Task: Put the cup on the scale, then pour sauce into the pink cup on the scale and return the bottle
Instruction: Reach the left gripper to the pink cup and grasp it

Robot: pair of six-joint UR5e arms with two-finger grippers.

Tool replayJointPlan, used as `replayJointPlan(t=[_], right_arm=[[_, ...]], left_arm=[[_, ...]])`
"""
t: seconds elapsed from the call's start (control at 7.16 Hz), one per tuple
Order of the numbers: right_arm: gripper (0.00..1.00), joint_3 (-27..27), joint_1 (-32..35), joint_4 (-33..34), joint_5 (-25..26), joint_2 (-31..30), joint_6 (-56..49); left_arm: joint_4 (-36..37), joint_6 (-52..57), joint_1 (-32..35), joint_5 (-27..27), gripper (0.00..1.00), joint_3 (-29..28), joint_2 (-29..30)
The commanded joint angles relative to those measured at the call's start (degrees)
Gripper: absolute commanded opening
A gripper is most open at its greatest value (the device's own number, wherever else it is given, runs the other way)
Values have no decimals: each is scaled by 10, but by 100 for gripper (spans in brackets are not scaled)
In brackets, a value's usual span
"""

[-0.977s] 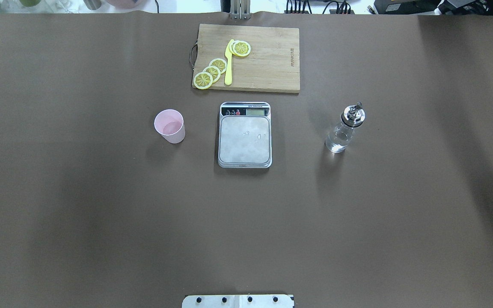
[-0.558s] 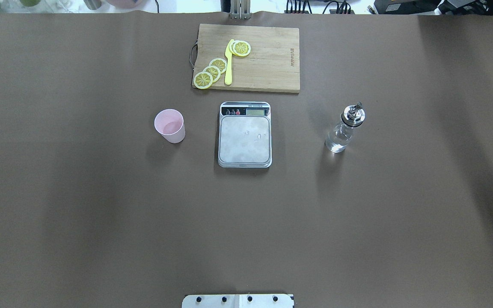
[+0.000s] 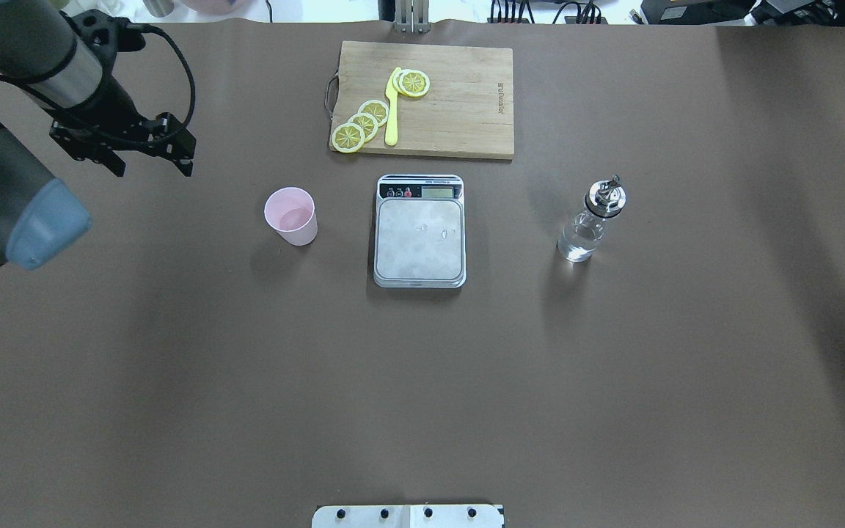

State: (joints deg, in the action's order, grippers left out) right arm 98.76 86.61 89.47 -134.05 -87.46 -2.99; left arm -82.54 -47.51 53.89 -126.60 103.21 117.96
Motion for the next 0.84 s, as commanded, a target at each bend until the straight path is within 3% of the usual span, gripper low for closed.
replayJointPlan(t=[0.0, 0.42, 0.7], right_arm=[[100, 0, 0, 0, -2, 0, 1], [100, -1, 0, 0, 0, 4, 1], [100, -1, 0, 0, 0, 3, 1]], left_arm=[[-9, -75, -40, 8, 97, -39, 41], [-130, -128, -62, 8, 96, -134, 69], [-155, -148, -69, 8, 88, -162, 76]])
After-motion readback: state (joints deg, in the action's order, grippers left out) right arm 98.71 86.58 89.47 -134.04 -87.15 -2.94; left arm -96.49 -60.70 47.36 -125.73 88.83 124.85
